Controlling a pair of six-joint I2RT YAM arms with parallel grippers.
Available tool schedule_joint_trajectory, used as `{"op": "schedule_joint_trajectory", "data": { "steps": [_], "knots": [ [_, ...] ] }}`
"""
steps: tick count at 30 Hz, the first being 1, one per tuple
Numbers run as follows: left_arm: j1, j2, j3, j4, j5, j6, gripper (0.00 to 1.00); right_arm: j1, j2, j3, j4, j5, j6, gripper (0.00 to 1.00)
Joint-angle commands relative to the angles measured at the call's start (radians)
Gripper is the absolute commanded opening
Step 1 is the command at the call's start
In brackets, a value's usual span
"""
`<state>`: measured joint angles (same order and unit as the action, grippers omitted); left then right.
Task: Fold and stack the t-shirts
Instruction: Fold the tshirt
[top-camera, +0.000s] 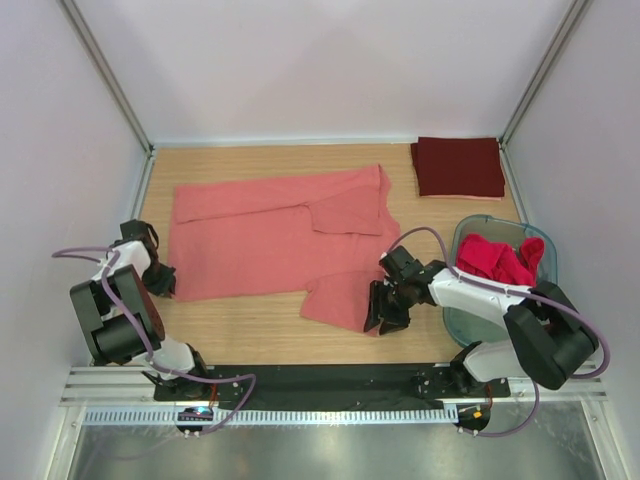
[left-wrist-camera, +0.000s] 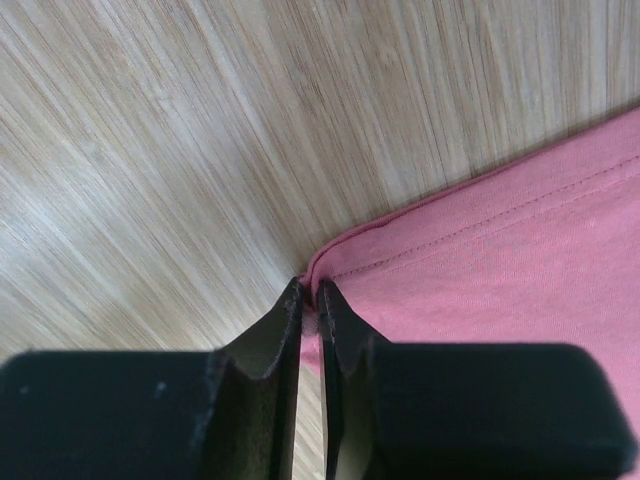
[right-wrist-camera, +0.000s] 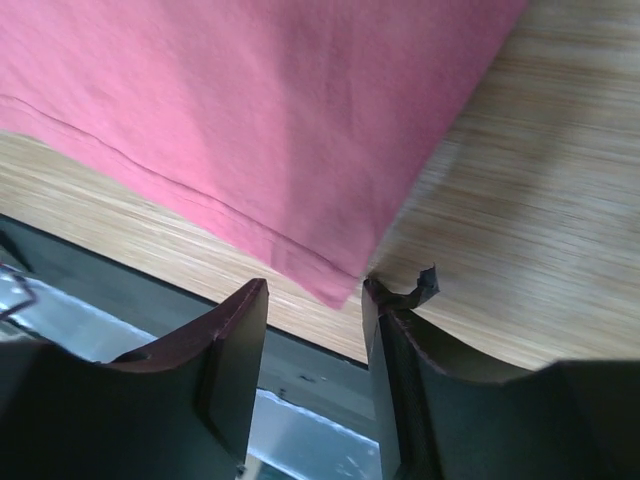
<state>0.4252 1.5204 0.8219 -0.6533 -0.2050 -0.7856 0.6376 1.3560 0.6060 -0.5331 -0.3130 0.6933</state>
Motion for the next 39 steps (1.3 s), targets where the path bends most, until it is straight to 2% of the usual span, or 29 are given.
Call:
{"op": "schedule_joint_trajectory", "data": {
  "steps": [1, 6, 9, 10, 12, 13, 17, 20, 22, 26, 29, 32, 39],
  "knots": [
    [0.006, -0.019, -0.033, 0.009, -0.039, 0.002, 0.11, 0.007, 0.023, -0.071, 0.136, 0.042, 0.116, 0.49],
    [0.007, -0.035, -0.041, 0.014, -0.040, 0.022, 0.10, 0.007, 0.028, -0.129, 0.170, 0.107, 0.216, 0.42],
    [0.007, -0.040, -0.041, 0.014, -0.046, 0.034, 0.10, 0.007, 0.017, -0.141, 0.162, 0.182, 0.235, 0.26],
    [0.007, -0.043, -0.043, 0.015, -0.048, 0.039, 0.09, 0.005, 0.006, -0.140, 0.153, 0.202, 0.230, 0.11],
    [0.007, -0.051, -0.041, 0.009, -0.054, 0.040, 0.04, 0.005, -0.055, -0.114, 0.082, 0.247, 0.212, 0.01],
    [0.007, -0.058, -0.040, -0.005, -0.068, 0.037, 0.00, 0.007, -0.078, -0.100, 0.053, 0.273, 0.180, 0.01],
    [0.006, -0.106, -0.030, -0.063, -0.080, 0.017, 0.00, 0.005, -0.184, -0.013, -0.123, 0.243, 0.069, 0.01],
    [0.006, -0.173, -0.026, -0.095, -0.053, 0.020, 0.00, 0.004, -0.267, 0.055, -0.198, 0.239, 0.023, 0.01],
    [0.006, -0.204, -0.017, -0.101, -0.037, 0.035, 0.00, -0.004, -0.267, 0.118, -0.218, 0.244, -0.003, 0.01],
    [-0.006, -0.241, 0.020, -0.091, 0.018, 0.075, 0.00, -0.082, -0.123, 0.351, -0.274, 0.273, -0.115, 0.01],
    [-0.034, -0.207, 0.069, -0.078, 0.021, 0.112, 0.00, -0.168, 0.001, 0.484, -0.272, 0.230, -0.175, 0.01],
    [-0.066, -0.108, 0.147, -0.103, 0.001, 0.137, 0.00, -0.248, 0.139, 0.624, -0.275, 0.181, -0.228, 0.01],
    [-0.088, 0.079, 0.328, -0.129, -0.004, 0.183, 0.00, -0.277, 0.368, 0.903, -0.292, 0.163, -0.268, 0.01]
  ]
}}
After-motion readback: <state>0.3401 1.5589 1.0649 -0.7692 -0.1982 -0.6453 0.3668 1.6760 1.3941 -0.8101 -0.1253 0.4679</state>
